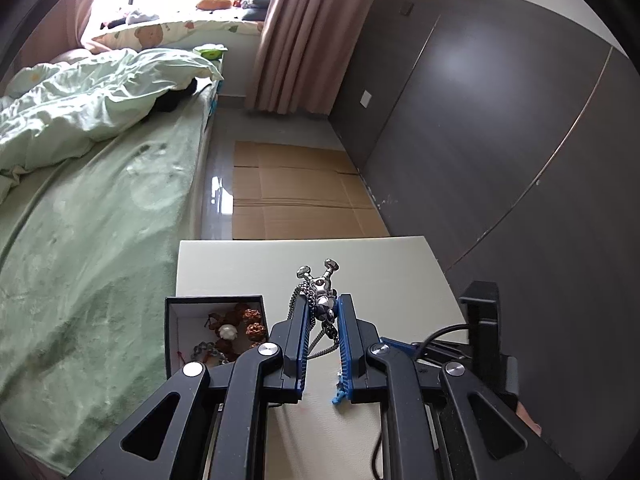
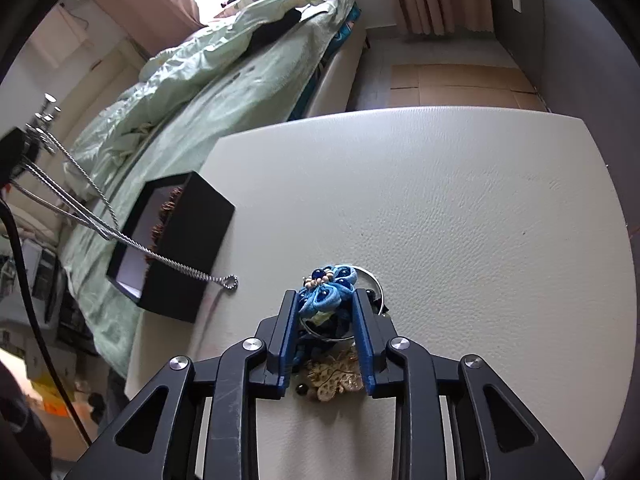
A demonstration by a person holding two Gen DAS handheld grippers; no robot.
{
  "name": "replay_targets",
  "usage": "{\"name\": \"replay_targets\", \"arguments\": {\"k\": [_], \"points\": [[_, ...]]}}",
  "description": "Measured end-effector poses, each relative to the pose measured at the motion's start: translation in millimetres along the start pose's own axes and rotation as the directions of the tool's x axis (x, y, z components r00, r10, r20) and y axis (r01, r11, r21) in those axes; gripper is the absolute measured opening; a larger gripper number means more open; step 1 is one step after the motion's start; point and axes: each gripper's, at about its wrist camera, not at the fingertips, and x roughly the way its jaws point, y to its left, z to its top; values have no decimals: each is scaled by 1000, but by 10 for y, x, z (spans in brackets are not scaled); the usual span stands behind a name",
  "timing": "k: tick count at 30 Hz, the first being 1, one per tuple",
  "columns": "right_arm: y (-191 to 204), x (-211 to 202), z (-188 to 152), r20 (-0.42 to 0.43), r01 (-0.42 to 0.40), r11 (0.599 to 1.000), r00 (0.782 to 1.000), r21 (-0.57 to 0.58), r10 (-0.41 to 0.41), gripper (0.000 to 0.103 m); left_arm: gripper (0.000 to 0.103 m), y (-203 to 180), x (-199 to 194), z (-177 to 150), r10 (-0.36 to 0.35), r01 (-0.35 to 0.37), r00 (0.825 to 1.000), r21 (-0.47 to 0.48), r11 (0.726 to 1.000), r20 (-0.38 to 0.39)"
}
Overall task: Organize jewelry
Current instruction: 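Grasp the blue flower pendant with the right gripper while the left holds the chain over the box, then carry the blue pendant into the box and open the right gripper while the left releases the chain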
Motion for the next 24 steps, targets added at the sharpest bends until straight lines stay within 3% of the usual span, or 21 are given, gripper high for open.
{"name": "replay_targets", "arguments": {"k": [15,18,20,24], "points": [[282,-740,182,168,3,999,986,-43,4,25,14,146,-214,-13,-6,7,999,-23,1000,42],[384,-855,199,212,124,988,972,-89,-103,25,14,180,-258,-18,-6,8,999,-30,1000,50],[392,-864,211,187,101,989,979,-106,-80,25,14,198,-282,-20,-8,10,999,-35,999,54],[378,-852,201,173,161,981,975,-110,-140,25,14,210,-315,-53,-9,11,998,-37,999,58]]}}
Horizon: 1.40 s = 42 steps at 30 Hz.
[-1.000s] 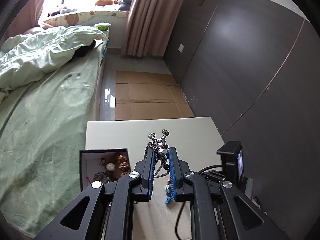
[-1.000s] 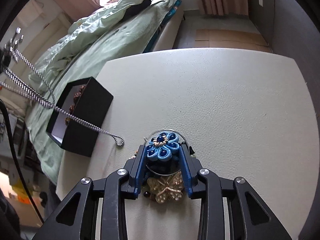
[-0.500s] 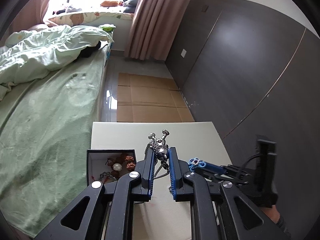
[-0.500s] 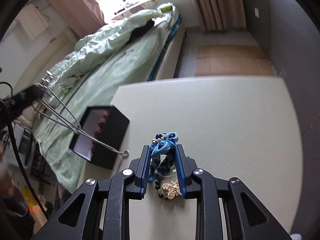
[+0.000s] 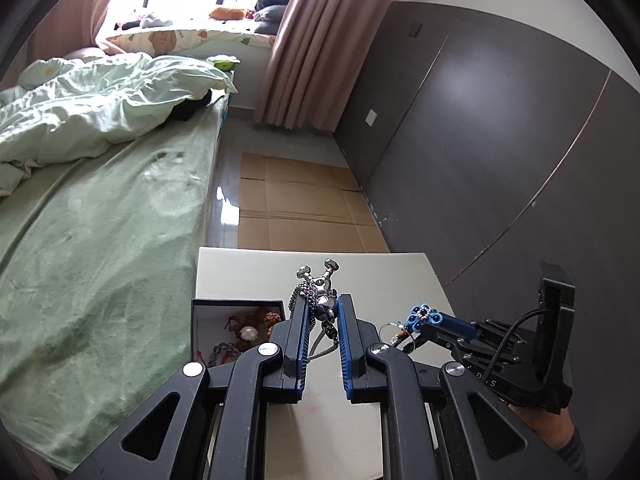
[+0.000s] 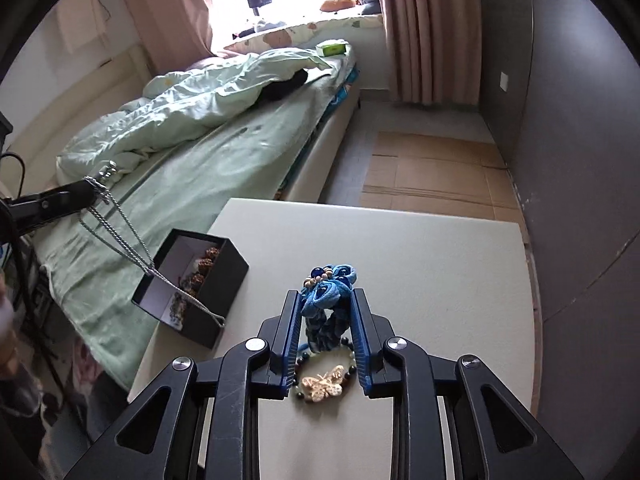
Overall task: Organize jewelry
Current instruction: 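Carry the blue pendant into the box and open the right gripper while the left releases the chain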
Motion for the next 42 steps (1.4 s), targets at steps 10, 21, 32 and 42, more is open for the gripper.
{"name": "replay_targets", "arguments": {"k": [10,21,32,42], "points": [[-90,585,-392,-160,-124,986,977,109,140,25,14,118,-43,-126,11,-11,1000,-19,1000,-11],[-18,423,-254,-111,-124,987,985,102,135,25,14,221,-118,-71,23,-22,1000,-34,999,11],[338,-55,180,6,-175,984,985,16,175,25,14,274,-492,118,61,-58,993,-25,998,98],[662,-250,410,68,-236,972,969,-16,237,25,14,362,-348,86,46,-43,997,-41,998,60]]}}
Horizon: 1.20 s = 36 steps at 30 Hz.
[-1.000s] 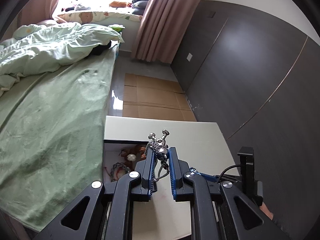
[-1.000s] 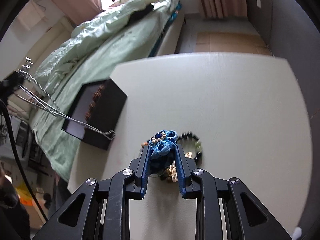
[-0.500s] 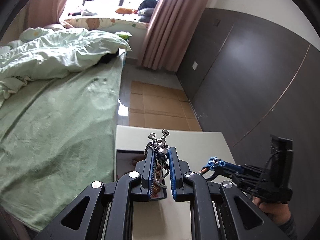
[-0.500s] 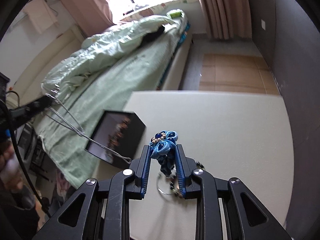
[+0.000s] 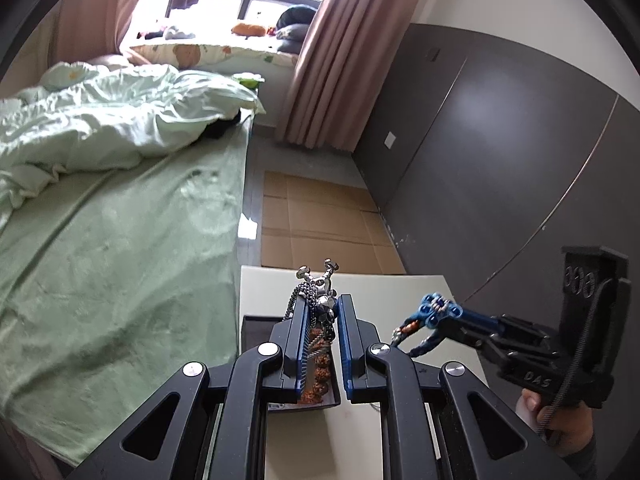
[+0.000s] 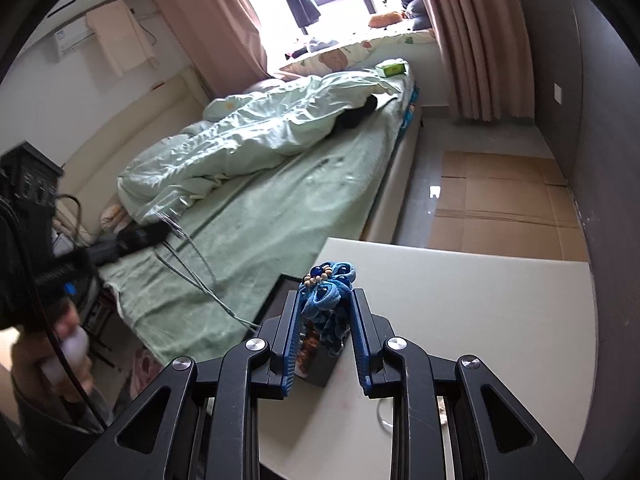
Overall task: Organize jewelry
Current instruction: 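Carry the blue pendant into the box and open the right gripper while the left releases the chain, then move both grippers back over the remaining jewelry on the table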
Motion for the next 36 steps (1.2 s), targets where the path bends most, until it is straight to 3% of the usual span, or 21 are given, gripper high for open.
{"name": "replay_targets", "arguments": {"k": [6,11,12,15,16,25,30,32,34,36], "points": [[55,15,20,4,-7,1000,1000,-1,7,25,14,69,122,-63,-14,13,1000,-30,999,-24],[67,52,29,2,-9,1000,1000,8,9,25,15,219,334,-107,-14,6,996,-90,996,-90],[71,62,30,0,-9,1000,1000,8,9,25,20,262,402,-129,-3,-10,993,-105,994,-121],[73,100,21,-8,-11,1000,1000,10,12,25,69,345,494,-198,-13,-8,988,-133,991,-155],[83,130,20,-13,-14,1000,1000,11,14,25,76,368,478,-218,-11,-8,990,-135,991,-141],[171,453,-17,-64,-57,998,996,28,59,25,76,684,314,-337,20,-40,994,-187,982,-108],[272,638,-42,-98,-122,992,987,44,126,27,76,796,296,-393,28,-51,993,-207,977,-111],[330,696,-32,-123,-121,991,984,48,126,38,76,821,293,-413,26,-50,993,-215,975,-111],[331,735,-26,-146,-111,992,982,65,120,64,76,826,293,-436,20,-43,994,-216,975,-110],[294,690,-47,-126,-103,992,986,77,112,65,76,805,293,-466,8,-31,994,-209,977,-108]]}}
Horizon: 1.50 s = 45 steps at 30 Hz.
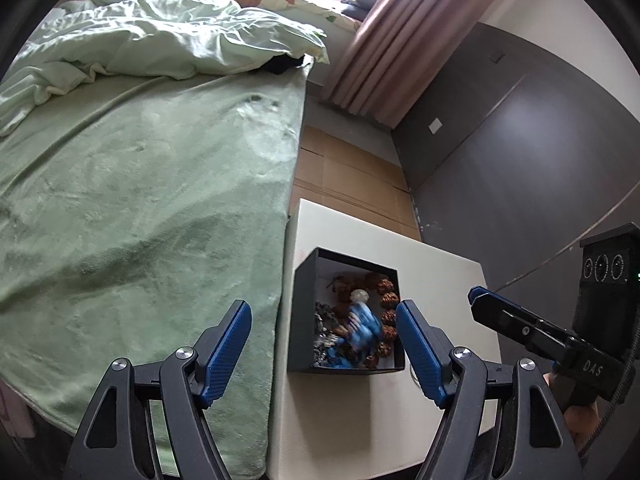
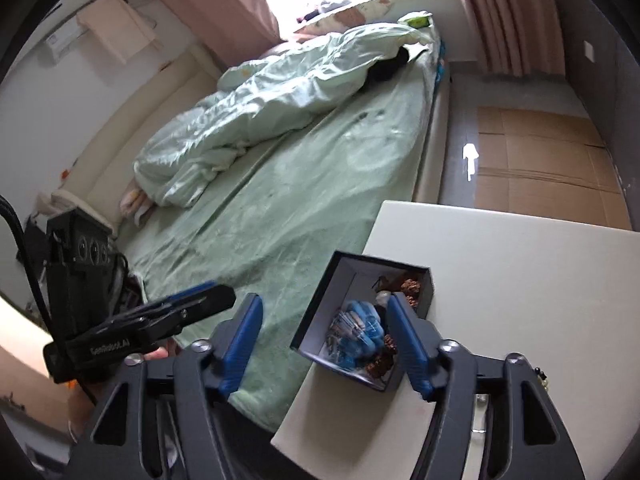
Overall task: Organize jewelry
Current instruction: 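Move both grippers back over the remaining jewelry on the table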
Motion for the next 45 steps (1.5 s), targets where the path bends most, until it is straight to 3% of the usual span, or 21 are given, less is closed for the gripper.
{"name": "replay_targets", "arguments": {"k": [17,30,34,36,41,45], "points": [[-872,-716,-595,25,148,972,987,185,-156,65,75,-592,270,-212,-62,67,997,112,991,-49],[-1384,-975,-1072,36,171,931,981,323,-193,65,74,-1294,512,-582,-110,144,985,274,951,-136],[-1480,-1034,-1185,38,172,925,980,339,-196,65,74,-1493,574,-719,-86,140,983,370,918,-159],[-1514,-1063,-1233,38,175,922,979,345,-200,65,74,-1610,606,-800,-66,136,983,443,886,-170],[-1613,-1122,-1333,37,179,914,978,364,-206,65,74,-1802,780,-987,-3,151,973,629,762,-229],[-1654,-1136,-1388,31,178,918,979,353,-201,65,74,-1818,948,-997,29,171,960,665,726,-279]]}}
